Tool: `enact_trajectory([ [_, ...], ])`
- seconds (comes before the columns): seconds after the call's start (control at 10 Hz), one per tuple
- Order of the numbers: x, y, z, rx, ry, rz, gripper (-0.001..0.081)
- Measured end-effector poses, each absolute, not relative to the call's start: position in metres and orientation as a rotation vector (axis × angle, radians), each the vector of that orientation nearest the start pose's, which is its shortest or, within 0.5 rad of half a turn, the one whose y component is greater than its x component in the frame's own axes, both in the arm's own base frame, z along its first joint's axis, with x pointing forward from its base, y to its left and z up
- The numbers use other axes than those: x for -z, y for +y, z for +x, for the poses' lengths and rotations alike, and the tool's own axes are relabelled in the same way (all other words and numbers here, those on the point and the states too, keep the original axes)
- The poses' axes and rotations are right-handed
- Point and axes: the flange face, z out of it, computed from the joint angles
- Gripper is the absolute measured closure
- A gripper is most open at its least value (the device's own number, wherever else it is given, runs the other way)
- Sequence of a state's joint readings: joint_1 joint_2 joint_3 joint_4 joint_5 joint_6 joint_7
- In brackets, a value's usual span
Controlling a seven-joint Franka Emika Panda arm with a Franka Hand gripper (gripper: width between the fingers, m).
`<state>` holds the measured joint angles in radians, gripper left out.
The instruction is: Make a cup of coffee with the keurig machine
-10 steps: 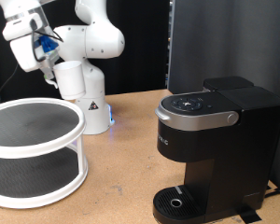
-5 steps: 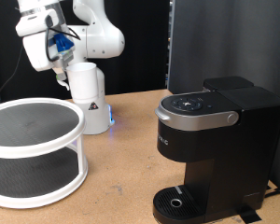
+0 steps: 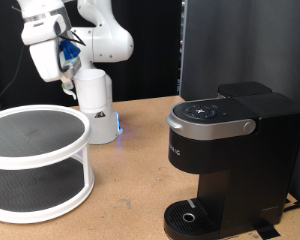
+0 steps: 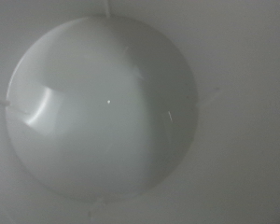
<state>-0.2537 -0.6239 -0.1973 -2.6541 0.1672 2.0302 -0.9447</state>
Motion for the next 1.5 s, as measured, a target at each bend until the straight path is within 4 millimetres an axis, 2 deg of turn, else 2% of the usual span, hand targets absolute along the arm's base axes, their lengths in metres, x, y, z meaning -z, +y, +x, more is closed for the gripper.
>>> enact_trajectory([
  [0.1, -0.434, -0.140, 0.327, 0.224, -0.657, -2.847, 0.0736],
  [0.4, -0.440, -0.132, 0.359, 0.217, -0.543, -2.863, 0.0736],
  [0.7, -0.445, -0.137, 0.392, 0.233, -0.505, -2.860, 0.0736],
  [0.9, -0.441, -0.138, 0.412, 0.238, -0.509, -2.880, 0.0736],
  [1.2, -0.413, -0.123, 0.433, 0.280, -0.377, -2.905, 0.0736],
  [1.5, -0.384, -0.108, 0.430, 0.245, -0.333, -2.868, 0.0736],
])
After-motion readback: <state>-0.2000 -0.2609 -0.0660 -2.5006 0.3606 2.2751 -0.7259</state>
